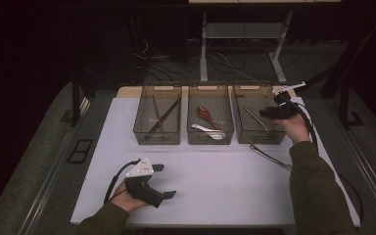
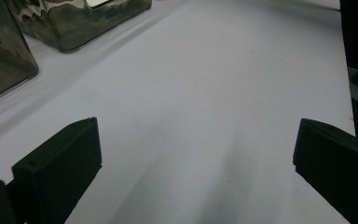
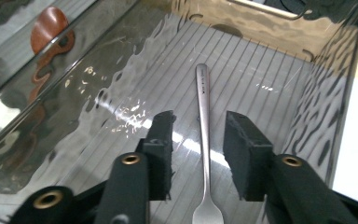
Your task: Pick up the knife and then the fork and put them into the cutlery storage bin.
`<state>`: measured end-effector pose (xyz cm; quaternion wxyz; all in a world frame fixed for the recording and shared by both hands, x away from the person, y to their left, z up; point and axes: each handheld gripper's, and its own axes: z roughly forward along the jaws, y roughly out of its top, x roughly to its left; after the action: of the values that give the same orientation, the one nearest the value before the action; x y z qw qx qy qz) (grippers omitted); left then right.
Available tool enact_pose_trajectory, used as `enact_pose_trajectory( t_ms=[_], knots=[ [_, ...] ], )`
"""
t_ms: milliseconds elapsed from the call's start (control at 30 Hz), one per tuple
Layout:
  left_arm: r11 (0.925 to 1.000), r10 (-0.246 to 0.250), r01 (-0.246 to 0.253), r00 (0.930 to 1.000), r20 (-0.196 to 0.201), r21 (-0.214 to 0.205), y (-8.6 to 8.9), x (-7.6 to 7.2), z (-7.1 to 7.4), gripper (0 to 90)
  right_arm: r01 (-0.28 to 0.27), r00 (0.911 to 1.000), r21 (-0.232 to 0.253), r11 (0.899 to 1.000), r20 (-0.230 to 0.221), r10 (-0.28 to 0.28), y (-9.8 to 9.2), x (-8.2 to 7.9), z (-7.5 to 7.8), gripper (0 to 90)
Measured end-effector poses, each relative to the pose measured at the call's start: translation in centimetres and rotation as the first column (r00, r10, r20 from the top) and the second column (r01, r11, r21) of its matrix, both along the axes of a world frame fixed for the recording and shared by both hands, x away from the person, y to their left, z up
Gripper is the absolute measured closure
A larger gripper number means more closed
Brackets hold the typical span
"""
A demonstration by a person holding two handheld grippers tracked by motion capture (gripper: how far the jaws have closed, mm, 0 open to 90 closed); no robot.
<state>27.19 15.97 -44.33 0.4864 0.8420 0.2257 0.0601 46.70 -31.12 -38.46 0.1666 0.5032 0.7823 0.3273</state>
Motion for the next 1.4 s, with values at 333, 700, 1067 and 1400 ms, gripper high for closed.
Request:
enact_pose_trajectory(
  t_ms=[333,700,1067,1400],
  knots=[
    [1.0000,0.001,-0.001,1.0000,0.006,0.001,-0.1,-0.1,0.0,0.7,-0.047,0.9965,0.106,0.993,0.074,0.040,-1.2,-3.1,1.8,53.2],
    [1.0000,0.004,-0.004,1.0000,0.005,0.005,0.0,0.0,0.0,0.7,-0.137,0.9801,0.204,0.969,0.170,0.103,-1.9,-8.1,3.0,47.9],
    [0.9999,0.006,-0.006,1.0000,0.006,0.008,0.0,-0.1,0.0,0.7,-0.186,0.9779,0.137,0.973,0.123,0.169,-2.0,-11.1,1.7,44.9],
    [0.9999,0.006,-0.006,1.0000,0.008,0.011,0.0,-0.3,0.1,0.6,-0.224,0.9736,0.036,0.974,0.053,0.222,-2.0,-12.0,1.4,43.0]
  ],
)
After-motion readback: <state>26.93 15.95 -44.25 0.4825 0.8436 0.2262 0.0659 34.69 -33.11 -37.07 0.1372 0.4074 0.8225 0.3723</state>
